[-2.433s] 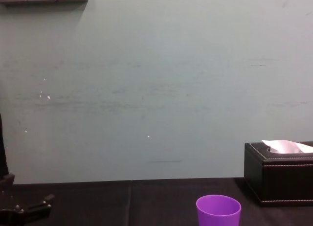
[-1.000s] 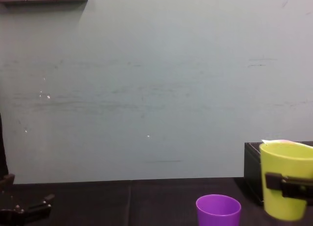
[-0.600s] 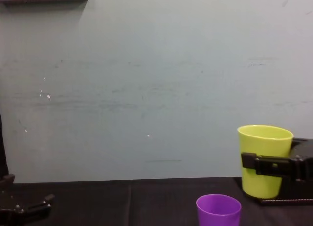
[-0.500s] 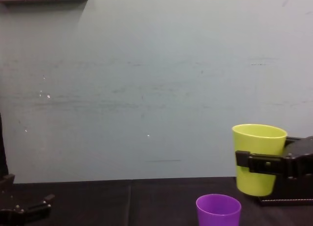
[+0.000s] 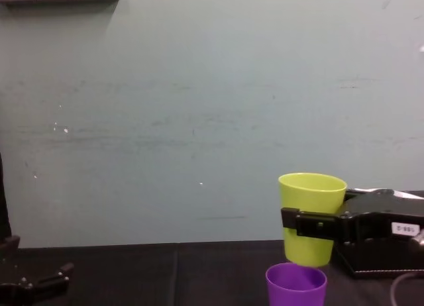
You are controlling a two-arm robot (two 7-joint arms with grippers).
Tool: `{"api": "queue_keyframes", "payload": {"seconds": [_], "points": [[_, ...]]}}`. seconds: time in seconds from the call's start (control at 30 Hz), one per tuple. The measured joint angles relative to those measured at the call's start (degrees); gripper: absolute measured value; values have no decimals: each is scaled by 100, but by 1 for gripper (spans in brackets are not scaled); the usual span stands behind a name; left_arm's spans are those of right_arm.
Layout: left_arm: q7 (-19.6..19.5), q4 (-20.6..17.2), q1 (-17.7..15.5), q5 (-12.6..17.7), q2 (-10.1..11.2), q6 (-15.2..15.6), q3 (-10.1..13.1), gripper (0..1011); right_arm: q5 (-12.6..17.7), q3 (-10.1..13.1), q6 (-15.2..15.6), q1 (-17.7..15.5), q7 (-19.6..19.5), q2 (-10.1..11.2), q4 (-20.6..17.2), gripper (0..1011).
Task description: Stack the three plastic cups sequentially using one hand.
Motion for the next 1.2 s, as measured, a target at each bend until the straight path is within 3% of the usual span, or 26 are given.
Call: {"api": "queue_keyframes", "payload": {"seconds": [1.2], "points": [[0, 0, 0, 0, 0, 0, 0, 1011, -252, -191, -252, 186, 83, -266, 654, 734]]}}
